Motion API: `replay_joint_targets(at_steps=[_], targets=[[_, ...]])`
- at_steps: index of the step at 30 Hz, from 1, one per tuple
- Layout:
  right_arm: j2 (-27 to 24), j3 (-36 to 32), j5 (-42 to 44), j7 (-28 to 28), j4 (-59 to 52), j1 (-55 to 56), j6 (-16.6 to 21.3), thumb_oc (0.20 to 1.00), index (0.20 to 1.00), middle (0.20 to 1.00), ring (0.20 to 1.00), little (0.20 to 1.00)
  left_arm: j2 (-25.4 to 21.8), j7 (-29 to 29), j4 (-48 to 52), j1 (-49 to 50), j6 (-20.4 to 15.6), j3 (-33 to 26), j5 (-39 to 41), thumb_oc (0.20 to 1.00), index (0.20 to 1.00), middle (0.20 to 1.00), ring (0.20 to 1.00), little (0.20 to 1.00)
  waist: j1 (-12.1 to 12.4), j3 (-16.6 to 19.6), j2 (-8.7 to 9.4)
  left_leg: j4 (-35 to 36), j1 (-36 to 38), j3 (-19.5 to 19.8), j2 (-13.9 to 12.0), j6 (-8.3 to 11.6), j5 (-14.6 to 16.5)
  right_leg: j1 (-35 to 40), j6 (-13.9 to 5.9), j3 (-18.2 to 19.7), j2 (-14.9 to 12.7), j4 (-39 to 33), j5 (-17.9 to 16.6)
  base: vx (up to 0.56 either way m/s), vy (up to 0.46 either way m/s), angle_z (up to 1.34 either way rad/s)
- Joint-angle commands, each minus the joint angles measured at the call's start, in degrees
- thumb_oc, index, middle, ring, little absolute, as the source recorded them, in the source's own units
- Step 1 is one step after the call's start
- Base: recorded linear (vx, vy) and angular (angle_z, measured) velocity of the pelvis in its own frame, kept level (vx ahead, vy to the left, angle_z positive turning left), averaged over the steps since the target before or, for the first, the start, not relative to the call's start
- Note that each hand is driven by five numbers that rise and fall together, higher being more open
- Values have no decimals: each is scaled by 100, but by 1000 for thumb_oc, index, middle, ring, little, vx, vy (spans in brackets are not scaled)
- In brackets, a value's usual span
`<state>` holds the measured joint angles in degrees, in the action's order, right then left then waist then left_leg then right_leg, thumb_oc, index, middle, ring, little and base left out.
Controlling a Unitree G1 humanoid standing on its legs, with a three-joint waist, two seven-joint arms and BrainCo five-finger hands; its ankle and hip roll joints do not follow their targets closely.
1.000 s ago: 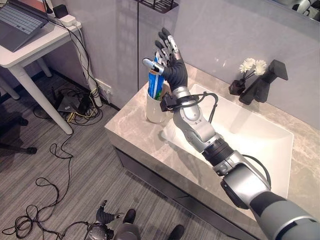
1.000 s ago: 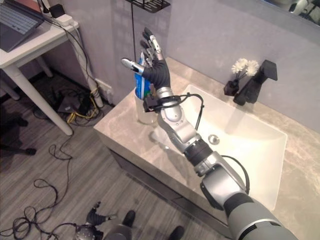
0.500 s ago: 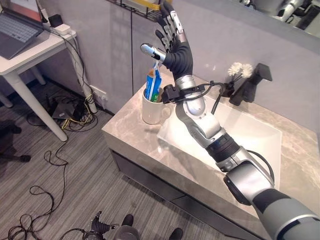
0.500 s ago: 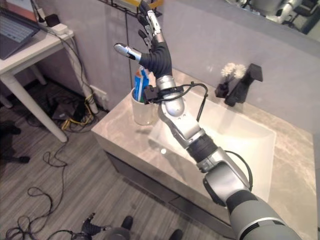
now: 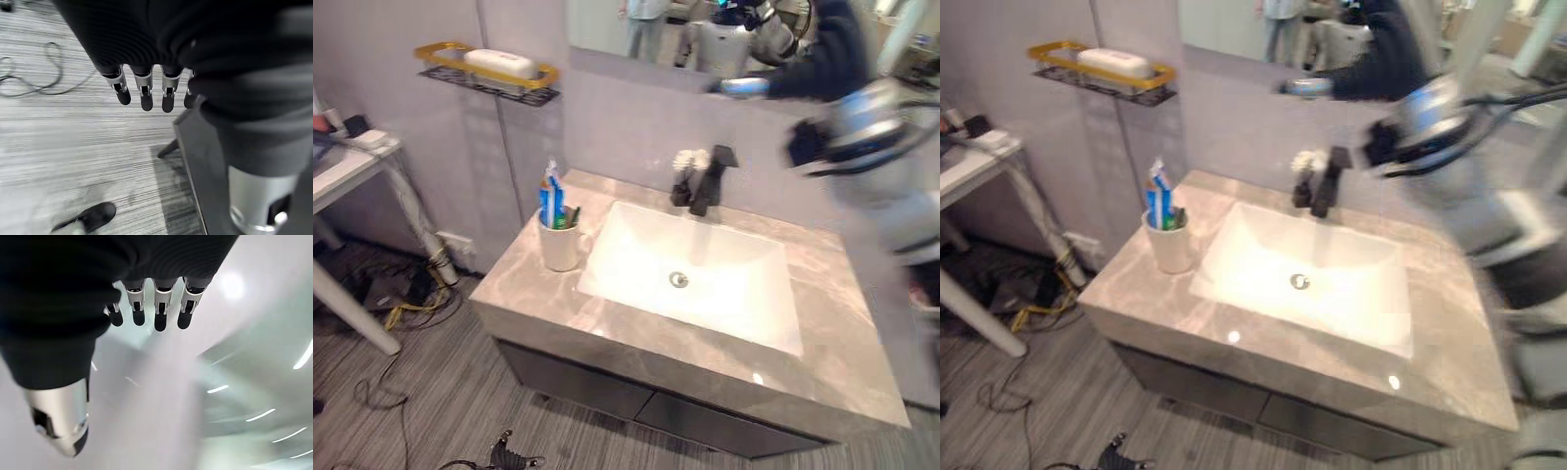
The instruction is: Put brush and paste in cup on sink, flatten towel.
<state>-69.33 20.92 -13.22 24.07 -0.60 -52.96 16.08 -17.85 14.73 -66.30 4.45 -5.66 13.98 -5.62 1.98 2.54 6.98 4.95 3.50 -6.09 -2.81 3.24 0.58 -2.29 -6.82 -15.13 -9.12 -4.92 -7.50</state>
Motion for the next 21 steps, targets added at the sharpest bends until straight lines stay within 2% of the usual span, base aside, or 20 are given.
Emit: replay_joint_targets(at_steps=[1, 2, 3, 4, 5, 6, 7, 8, 11, 13, 14, 15, 16, 17, 18, 19, 20, 21], targets=[[755, -1397, 319, 587, 198, 864, 86, 1000, 1000, 1000, 1000, 1000, 15, -42, -405, -491, -249, 38, -236, 1000, 1000, 1000, 1000, 1000, 50, -139, -60, 5, -413, 115, -88, -5, -268, 637, -369, 20, -148, -8, 41, -13, 5, -35], [704, -1901, 324, 682, 416, 1394, 38, 1000, 1000, 1000, 1000, 1000, 49, -74, -411, -486, -240, -1, -235, 1000, 1000, 1000, 1000, 1000, -28, -143, -105, 5, -393, 81, -97, -11, -260, 624, -367, 69, -140, -8, 39, -3, -16, -27], [775, -3076, 509, 809, 802, 2701, -11, 1000, 1000, 1000, 1000, 1000, 33, -191, -406, -463, -258, -137, -213, 1000, 1000, 1000, 1000, 1000, -245, -166, -201, 5, -335, -48, -134, -23, -234, 560, -357, 236, -120, -8, 33, -4, -15, -16], [779, -3112, 510, 804, 787, 2739, -12, 1000, 1000, 1000, 1000, 1000, 25, -192, -405, -464, -258, -123, -212, 1000, 1000, 1000, 1000, 1000, -228, -163, -192, 5, -336, -52, -134, -23, -234, 556, -357, 241, -120, -8, 32, -1, -32, -23], [1091, -3519, 801, 843, 1199, 3287, -19, 1000, 1000, 1000, 1000, 1000, 32, -245, -390, -490, -266, -193, -208, 1000, 1000, 1000, 1000, 1000, -387, -206, -278, 5, -281, -131, -158, -26, -213, 530, -345, 354, -103, -8, 35, 0, -15, -23], [1109, -3596, 809, 830, 1170, 3370, -12, 1000, 1000, 1000, 1000, 1000, 9, -248, -389, -490, -267, -163, -207, 1000, 1000, 1000, 1000, 1000, -351, -196, -256, 5, -284, -140, -160, -25, -214, 523, -344, 363, -102, -8, 32, 8, -42, -32], [1280, -3910, 939, 699, 1414, 3968, -49, 1000, 1000, 1000, 1000, 1000, -15, -250, -324, -490, -278, -280, -186, 1000, 1000, 1000, 1000, 1000, -450, -243, -299, 5, -239, -198, -174, -26, -201, 517, -334, 437, -84, -8, 29, 17, -28, -38], [1342, -4053, 1009, 626, 1453, 4209, -44, 1000, 1000, 1000, 1000, 1000, -32, -264, -301, -464, -284, -345, -143, 1000, 1000, 1000, 1000, 1000, -489, -258, -318, 5, -228, -237, -185, -28, -199, 496, -327, 483, -80, -5, 23, 22, -40, -25], [1945, -4397, 1470, 176, 1732, 5170, -100, 1000, 1000, 1000, 1000, 1000, -90, -315, -202, -463, -265, -640, 47, 1000, 1000, 1000, 1000, 1000, -681, -334, -400, 5, -140, -363, -226, -17, -160, 471, -304, 599, -36, 26, 62, 28, -25, -22], [2476, -4431, 1907, -182, 2279, 5758, -140, 1000, 1000, 1000, 1000, 1000, -112, -379, -142, -568, -241, -665, 124, 1000, 1000, 1000, 1000, 1000, -796, -366, -407, 5, -108, -408, -261, 0, -185, 465, -270, 639, 3, 40, 81, 38, -69, -26], [2754, -4210, 2292, -304, 3179, 5767, -174, 1000, 1000, 1000, 1000, 1000, -140, -422, -130, -592, -246, -618, 147, 1000, 1000, 1000, 1000, 1000, -819, -390, -411, 5, -90, -408, -275, 11, -190, 472, -249, 645, 22, 64, 110, 27, -73, -10], [2818, -4091, 2448, -524, 3617, 5815, -247, 1000, 1000, 1000, 1000, 1000, -159, -471, -94, -594, -246, -587, 158, 1000, 1000, 1000, 1000, 1000, -839, -385, -413, 5, -87, -408, -281, 17, -195, 465, -239, 642, 26, 78, 120, 13, -87, -10], [2864, -3627, 2439, -985, 4653, 5837, -455, 1000, 1000, 1000, 1000, 1000, -233, -599, -30, -661, -259, -483, 151, 1000, 1000, 1000, 1000, 1000, -851, -405, -416, 5, -71, -406, -298, 39, -206, 475, -218, 643, 45, 110, 149, 12, -73, -16], [2761, -3556, 2455, -1157, 4772, 5837, -548, 1000, 1000, 1000, 1000, 1000, -257, -692, 12, -645, -265, -423, 150, 1000, 1000, 1000, 1000, 1000, -875, -401, -428, 5, -73, -414, -312, 53, -216, 468, -209, 634, 53, 122, 162, 26, -79, -11], [2854, -3325, 2302, -1240, 5172, 5917, -638, 1000, 1000, 1000, 1000, 1000, -85, -700, 905, -705, -226, 4, 66, 1000, 1000, 1000, 1000, 1000, -883, -425, -447, 5, -50, -396, -315, 60, -196, 504, -204, 625, 67, 128, 192, 16, -70, -6], [3005, -3064, 2374, -1505, 5768, 5898, -700, 1000, 1000, 1000, 1000, 1000, -206, -862, 1597, -358, -287, 122, 67, 1000, 1000, 1000, 1000, 1000, -816, -461, -483, 5, -71, -356, -327, 56, -225, 516, -191, 579, 74, 124, 200, -20, -91, 6], [3167, -2922, 2266, -1844, 6293, 6039, -727, 1000, 1000, 1000, 1000, 1000, -573, -1341, 2851, 486, -354, 98, 196, 1000, 1000, 1000, 1000, 1000, -728, -505, -552, 5, -165, -259, -326, 58, -306, 499, -192, 484, 83, 107, 194, -49, -75, 13], [3258, -2822, 2271, -1971, 6470, 6003, -751, 1000, 1000, 1000, 1000, 1000, -739, -1531, 3261, 685, -398, 130, 269, 1000, 1000, 1000, 1000, 1000, -683, -531, -605, 5, -189, -238, -324, 64, -327, 499, -198, 455, 80, 92, 190, -40, -47, 26]])
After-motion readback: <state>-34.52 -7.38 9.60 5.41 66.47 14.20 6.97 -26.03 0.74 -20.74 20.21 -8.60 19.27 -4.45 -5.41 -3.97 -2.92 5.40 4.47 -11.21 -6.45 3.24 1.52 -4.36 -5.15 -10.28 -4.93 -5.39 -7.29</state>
